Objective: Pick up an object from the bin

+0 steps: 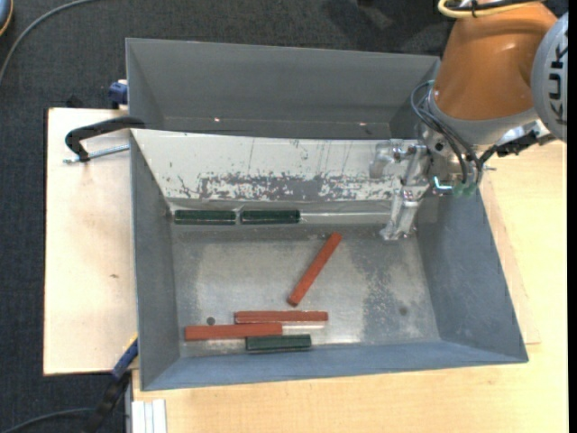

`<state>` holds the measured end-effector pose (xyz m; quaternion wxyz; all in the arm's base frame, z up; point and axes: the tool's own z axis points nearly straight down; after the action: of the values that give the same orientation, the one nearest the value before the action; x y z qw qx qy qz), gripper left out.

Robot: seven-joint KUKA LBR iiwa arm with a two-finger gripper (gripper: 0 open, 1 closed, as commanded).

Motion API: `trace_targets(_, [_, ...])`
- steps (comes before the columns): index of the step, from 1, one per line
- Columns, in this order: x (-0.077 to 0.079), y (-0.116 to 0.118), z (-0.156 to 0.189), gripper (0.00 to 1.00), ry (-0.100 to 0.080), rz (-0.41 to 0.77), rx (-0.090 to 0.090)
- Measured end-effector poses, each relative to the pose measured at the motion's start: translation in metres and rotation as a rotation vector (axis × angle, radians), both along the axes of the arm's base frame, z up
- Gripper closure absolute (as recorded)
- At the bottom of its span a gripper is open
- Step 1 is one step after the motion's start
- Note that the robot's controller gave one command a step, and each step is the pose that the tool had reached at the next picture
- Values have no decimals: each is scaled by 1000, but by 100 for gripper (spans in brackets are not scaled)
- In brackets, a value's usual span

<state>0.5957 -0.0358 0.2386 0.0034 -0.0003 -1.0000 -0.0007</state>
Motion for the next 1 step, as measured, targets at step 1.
trace_targets(1, [-46, 44, -104, 0, 2, 118, 2])
